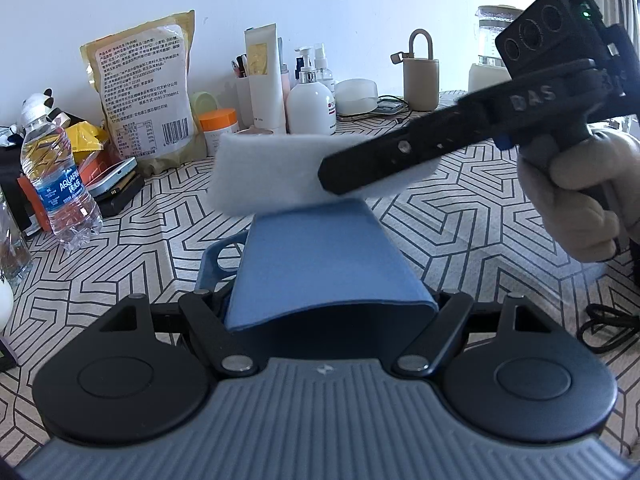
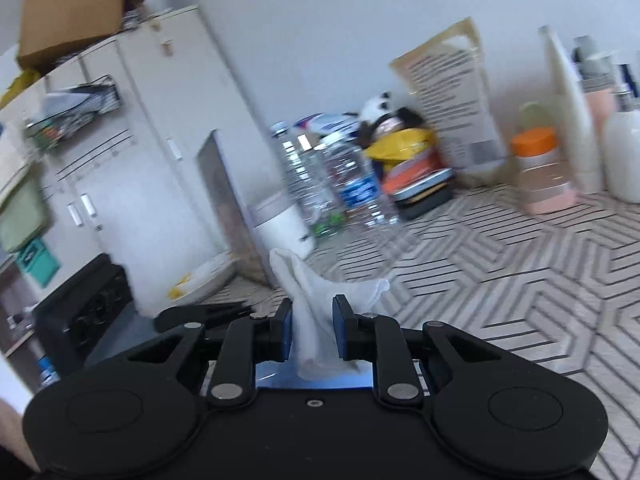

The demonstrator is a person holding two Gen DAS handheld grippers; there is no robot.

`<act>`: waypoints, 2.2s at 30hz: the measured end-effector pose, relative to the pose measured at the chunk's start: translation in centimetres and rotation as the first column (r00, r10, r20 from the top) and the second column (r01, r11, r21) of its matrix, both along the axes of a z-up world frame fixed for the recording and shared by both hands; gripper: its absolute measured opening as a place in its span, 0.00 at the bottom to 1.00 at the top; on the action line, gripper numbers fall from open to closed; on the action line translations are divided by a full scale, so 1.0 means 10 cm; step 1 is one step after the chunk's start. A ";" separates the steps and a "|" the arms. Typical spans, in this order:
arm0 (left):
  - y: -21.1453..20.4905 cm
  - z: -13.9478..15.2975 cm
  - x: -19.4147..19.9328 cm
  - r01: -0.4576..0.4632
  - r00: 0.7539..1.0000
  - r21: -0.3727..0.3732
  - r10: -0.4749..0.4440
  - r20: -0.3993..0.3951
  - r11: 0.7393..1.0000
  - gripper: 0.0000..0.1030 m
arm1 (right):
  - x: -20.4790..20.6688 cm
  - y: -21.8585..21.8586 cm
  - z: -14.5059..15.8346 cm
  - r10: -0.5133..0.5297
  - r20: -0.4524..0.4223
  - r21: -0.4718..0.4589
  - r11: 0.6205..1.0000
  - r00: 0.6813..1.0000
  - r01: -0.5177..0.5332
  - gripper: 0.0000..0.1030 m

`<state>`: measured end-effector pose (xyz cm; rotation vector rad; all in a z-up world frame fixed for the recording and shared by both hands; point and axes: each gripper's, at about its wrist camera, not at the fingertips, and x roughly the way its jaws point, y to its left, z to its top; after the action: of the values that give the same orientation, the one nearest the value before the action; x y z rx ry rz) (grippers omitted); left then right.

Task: Clean container
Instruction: 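Hold the container with the left tool while the right tool keeps wiping with the cloth, then hold the blue container with the left tool while the right tool wipes its rim with the cloth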

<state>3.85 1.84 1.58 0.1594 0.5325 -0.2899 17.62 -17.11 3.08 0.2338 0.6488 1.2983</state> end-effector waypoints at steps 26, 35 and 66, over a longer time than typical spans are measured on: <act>0.01 0.00 0.01 0.001 1.000 0.002 -0.001 -0.001 1.000 0.76 | -0.21 0.04 0.04 0.102 0.054 0.002 0.995 0.993 -0.102 0.22; 0.00 0.00 0.01 0.001 1.000 0.001 -0.001 -0.002 1.000 0.76 | -0.15 -0.02 0.02 0.059 0.023 0.006 0.998 0.998 -0.059 0.22; 0.01 -0.01 0.02 0.000 1.000 0.000 0.000 -0.002 1.000 0.76 | -0.23 0.03 0.04 0.072 0.062 -0.001 0.997 0.995 -0.072 0.23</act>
<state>4.05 1.99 1.43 0.1586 0.5345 -0.2902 15.30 -16.83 3.51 0.1712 0.6081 1.3694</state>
